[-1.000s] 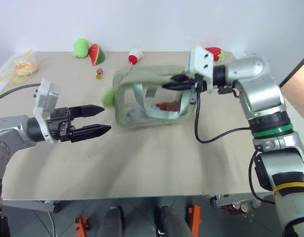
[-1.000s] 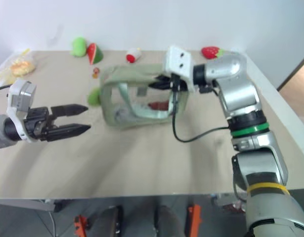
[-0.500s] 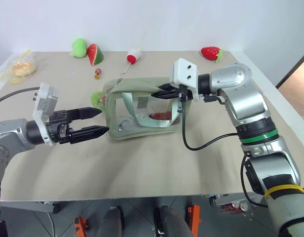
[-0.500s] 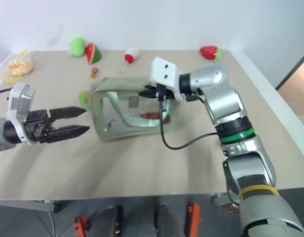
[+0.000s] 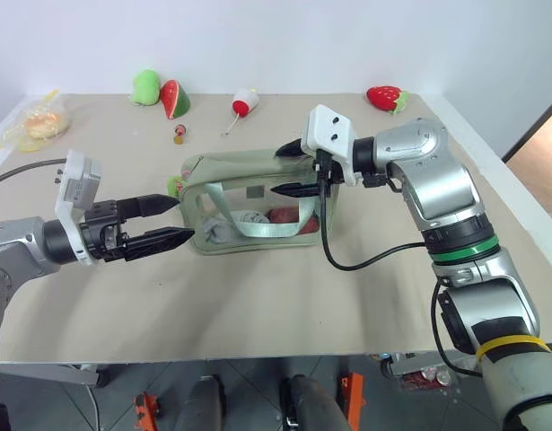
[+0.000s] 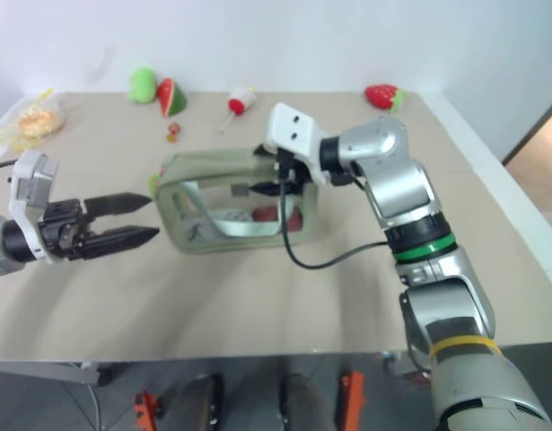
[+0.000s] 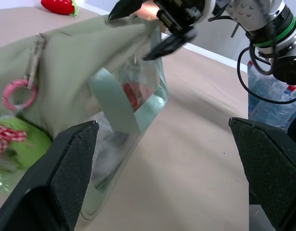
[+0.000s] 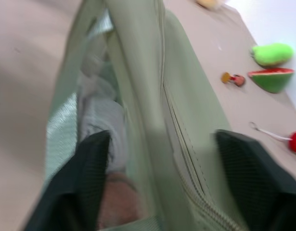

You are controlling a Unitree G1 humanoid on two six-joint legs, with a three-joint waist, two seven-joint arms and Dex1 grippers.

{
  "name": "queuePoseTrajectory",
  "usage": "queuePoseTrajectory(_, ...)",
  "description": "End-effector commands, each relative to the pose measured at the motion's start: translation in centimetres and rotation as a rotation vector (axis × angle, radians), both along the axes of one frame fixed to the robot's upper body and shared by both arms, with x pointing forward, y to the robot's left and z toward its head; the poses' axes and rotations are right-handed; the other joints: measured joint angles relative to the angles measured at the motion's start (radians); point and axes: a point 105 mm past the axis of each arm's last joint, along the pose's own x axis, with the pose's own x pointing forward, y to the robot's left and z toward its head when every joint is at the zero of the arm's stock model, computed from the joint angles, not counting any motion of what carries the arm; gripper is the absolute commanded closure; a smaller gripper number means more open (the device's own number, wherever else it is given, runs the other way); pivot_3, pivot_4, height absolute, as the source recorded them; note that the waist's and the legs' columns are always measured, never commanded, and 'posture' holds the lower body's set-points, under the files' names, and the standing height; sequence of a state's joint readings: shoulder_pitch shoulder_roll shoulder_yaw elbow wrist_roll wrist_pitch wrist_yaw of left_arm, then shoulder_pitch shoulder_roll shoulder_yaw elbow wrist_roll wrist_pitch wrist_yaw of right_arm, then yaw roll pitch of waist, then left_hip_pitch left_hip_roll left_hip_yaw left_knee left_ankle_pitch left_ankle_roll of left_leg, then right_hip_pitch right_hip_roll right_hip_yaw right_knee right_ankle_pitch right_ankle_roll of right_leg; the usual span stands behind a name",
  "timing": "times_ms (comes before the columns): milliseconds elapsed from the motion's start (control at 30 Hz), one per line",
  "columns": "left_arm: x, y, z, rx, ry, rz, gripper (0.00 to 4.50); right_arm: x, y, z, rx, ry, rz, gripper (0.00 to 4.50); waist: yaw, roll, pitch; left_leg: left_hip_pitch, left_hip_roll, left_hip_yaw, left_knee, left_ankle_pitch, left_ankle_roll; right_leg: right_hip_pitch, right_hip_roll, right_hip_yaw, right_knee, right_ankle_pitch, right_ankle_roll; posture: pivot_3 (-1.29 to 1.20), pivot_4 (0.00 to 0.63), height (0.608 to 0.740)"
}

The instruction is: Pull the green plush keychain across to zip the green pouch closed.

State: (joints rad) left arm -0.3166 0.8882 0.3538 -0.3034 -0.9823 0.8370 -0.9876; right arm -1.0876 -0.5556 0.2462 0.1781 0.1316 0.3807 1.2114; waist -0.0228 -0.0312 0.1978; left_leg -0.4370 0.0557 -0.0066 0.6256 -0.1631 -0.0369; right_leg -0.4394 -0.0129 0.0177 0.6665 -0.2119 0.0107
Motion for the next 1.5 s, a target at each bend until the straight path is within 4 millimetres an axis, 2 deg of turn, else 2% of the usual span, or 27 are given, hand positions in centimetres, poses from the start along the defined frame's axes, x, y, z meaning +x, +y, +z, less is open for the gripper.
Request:
queuePoseTrajectory(33, -0.4, 0.3, 0.6, 0.017, -0.03, 0.008, 0.0, -1.4, -1.6, 4.4, 0.124, -0.025, 0.045, 0.69, 0.0, 0.0, 0.0, 0.0, 0.0, 0.0, 0.0, 0.0, 0.0, 0.0, 0.0, 0.0, 0.0, 0.0, 0.0, 0.0, 0.15, 0.74)
queuePoseTrajectory(133, -0.5, 0.5, 0.1, 0.03, -0.017, 0.012, 0.0, -2.0, -3.7, 5.5, 0.163, -0.011, 0.05, 0.69, 0.001, 0.0, 0.0, 0.0, 0.0, 0.0, 0.0, 0.0, 0.0, 0.0, 0.0, 0.0, 0.0, 0.0, 0.0, 0.0, 0.15, 0.74)
queuePoseTrajectory(200, -0.6, 0.6, -0.2, 0.036, -0.009, 0.017, 0.0, -2.1, -5.5, 5.1, 0.161, 0.009, 0.027, 0.69, 0.001, 0.0, 0.0, 0.0, 0.0, 0.0, 0.0, 0.0, 0.0, 0.0, 0.0, 0.0, 0.0, 0.0, 0.0, 0.0, 0.15, 0.74)
queuePoseTrajectory(333, -0.8, 1.2, -1.1, 0.037, 0.019, 0.042, 0.0, -2.4, -8.9, 2.0, 0.07, 0.043, -0.05, 0.69, 0.001, -0.002, -0.001, 0.001, 0.0, 0.001, 0.0, 0.0, 0.0, 0.001, 0.0, 0.0, -0.001, -0.001, -0.001, 0.0, 0.15, 0.74)
queuePoseTrajectory(433, -0.8, 1.6, -1.2, 0.018, 0.03, 0.062, 0.0, -1.9, -10.6, 0.4, 0.051, 0.069, -0.134, 0.69, -0.001, 0.0, 0.0, 0.001, 0.001, 0.002, 0.0, 0.0, 0.0, 0.0, 0.0, 0.001, 0.0, 0.0, -0.002, 0.0, 0.15, 0.74)
queuePoseTrajectory(500, -0.7, 1.8, -1.2, 0.004, 0.032, 0.071, 0.0, -1.7, -10.9, -0.5, 0.053, 0.087, -0.158, 0.69, -0.007, 0.0, 0.0, 0.001, 0.001, 0.003, 0.0, 0.0, 0.0, -0.002, 0.001, 0.003, 0.0, 0.001, -0.004, 0.0, 0.15, 0.74)
queuePoseTrajectory(633, -0.6, 2.0, -1.2, -0.006, 0.035, 0.079, 0.0, -0.9, -10.1, -1.6, 0.065, 0.095, -0.176, 0.69, -0.011, 0.0, 0.0, 0.003, 0.003, 0.003, 0.0, 0.001, 0.001, -0.001, 0.004, 0.004, 0.0, 0.001, -0.007, 0.0, 0.15, 0.74)
queuePoseTrajectory(767, -0.5, 2.1, -1.3, -0.014, 0.04, 0.088, 0.0, 0.0, -8.8, -1.9, 0.101, 0.113, -0.181, 0.69, -0.015, 0.0, 0.0, 0.004, 0.004, 0.003, 0.0, 0.001, 0.001, 0.0, 0.006, 0.005, 0.0, 0.002, -0.008, 0.0, 0.15, 0.74)
queuePoseTrajectory(900, -0.6, 2.1, -1.5, -0.022, 0.044, 0.098, 0.0, 0.0, -8.0, -2.2, 0.11, 0.137, -0.162, 0.69, -0.016, 0.0, 0.0, 0.003, 0.004, 0.003, 0.0, 0.001, 0.001, -0.001, 0.006, 0.005, 0.0, 0.003, -0.006, 0.0, 0.15, 0.74)
queuePoseTrajectory(933, -0.6, 2.1, -1.6, -0.024, 0.045, 0.102, 0.0, -0.2, -7.7, -2.4, 0.112, 0.145, -0.152, 1.08, -0.016, 0.0, 0.0, 0.003, 0.004, 0.003, 0.0, 0.001, 0.001, -0.001, 0.006, 0.005, 0.0, 0.003, -0.004, 0.0, 0.15, 0.74)
queuePoseTrajectory(967, -0.6, 2.1, -1.6, -0.026, 0.046, 0.105, 0.0, -0.2, -7.5, -2.5, 0.114, 0.148, -0.149, 1.19, -0.016, 0.0, 0.0, 0.002, 0.004, 0.003, 0.0, 0.001, 0.001, -0.001, 0.006, 0.005, -0.001, 0.003, -0.004, 0.0, 0.15, 0.74)
queuePoseTrajectory(1000, -0.6, 2.1, -1.6, -0.027, 0.046, 0.107, 0.0, -0.1, -7.4, -2.6, 0.117, 0.148, -0.154, 1.49, -0.016, 0.0, 0.0, 0.002, 0.004, 0.003, 0.0, 0.001, 0.001, -0.001, 0.006, 0.005, -0.001, 0.003, -0.004, 0.0, 0.15, 0.74)
queuePoseTrajectory(1133, -0.6, 2.2, -1.7, -0.032, 0.047, 0.113, 0.0, 0.0, -7.5, -2.6, 0.129, 0.149, -0.16, 2.92, -0.016, 0.0, 0.0, 0.002, 0.004, 0.003, 0.0, 0.001, 0.001, -0.001, 0.006, 0.005, -0.001, 0.003, -0.004, 0.0, 0.15, 0.74)
queuePoseTrajectory(1200, -0.5, 2.2, -1.7, -0.035, 0.047, 0.117, 0.0, -0.3, -7.5, -2.5, 0.132, 0.151, -0.151, 3.49, -0.016, 0.0, 0.0, 0.003, 0.004, 0.003, 0.0, 0.001, 0.001, -0.001, 0.006, 0.005, 0.0, 0.003, -0.004, 0.0, 0.15, 0.74)
queuePoseTrajectory(1267, -0.3, 2.4, -1.6, -0.053, 0.047, 0.13, 0.0, -0.6, -7.5, -2.6, 0.132, 0.153, -0.141, 4.31, -0.016, 0.0, 0.0, 0.003, 0.004, 0.003, 0.0, 0.001, 0.001, -0.001, 0.006, 0.005, 0.0, 0.003, -0.005, 0.0, 0.15, 0.74)
queuePoseTrajectory(1300, -0.2, 2.6, -1.5, -0.067, 0.046, 0.14, 0.0, -0.6, -7.5, -2.7, 0.13, 0.154, -0.139, 4.45, -0.016, 0.0, 0.0, 0.003, 0.004, 0.003, 0.0, 0.001, 0.001, -0.001, 0.006, 0.005, 0.0, 0.003, -0.005, 0.0, 0.15, 0.74)
queuePoseTrajectory(1433, 0.7, 3.8, -0.9, -0.133, 0.043, 0.2, 0.0, -0.6, -7.5, -3.1, 0.123, 0.155, -0.146, 4.45, -0.016, 0.0, 0.0, 0.003, 0.005, 0.003, 0.0, 0.001, 0.001, -0.001, 0.007, 0.005, 0.0, 0.003, -0.005, 0.0, 0.15, 0.74)
queuePoseTrajectory(1500, 1.7, 5.1, -0.8, -0.161, 0.041, 0.273, 0.0, -0.4, -7.6, -3.3, 0.116, 0.155, -0.163, 4.45, -0.016, 0.0, 0.0, 0.003, 0.005, 0.003, 0.0, 0.001, 0.001, -0.001, 0.007, 0.005, 0.0, 0.003, -0.005, 0.0, 0.15, 0.74)
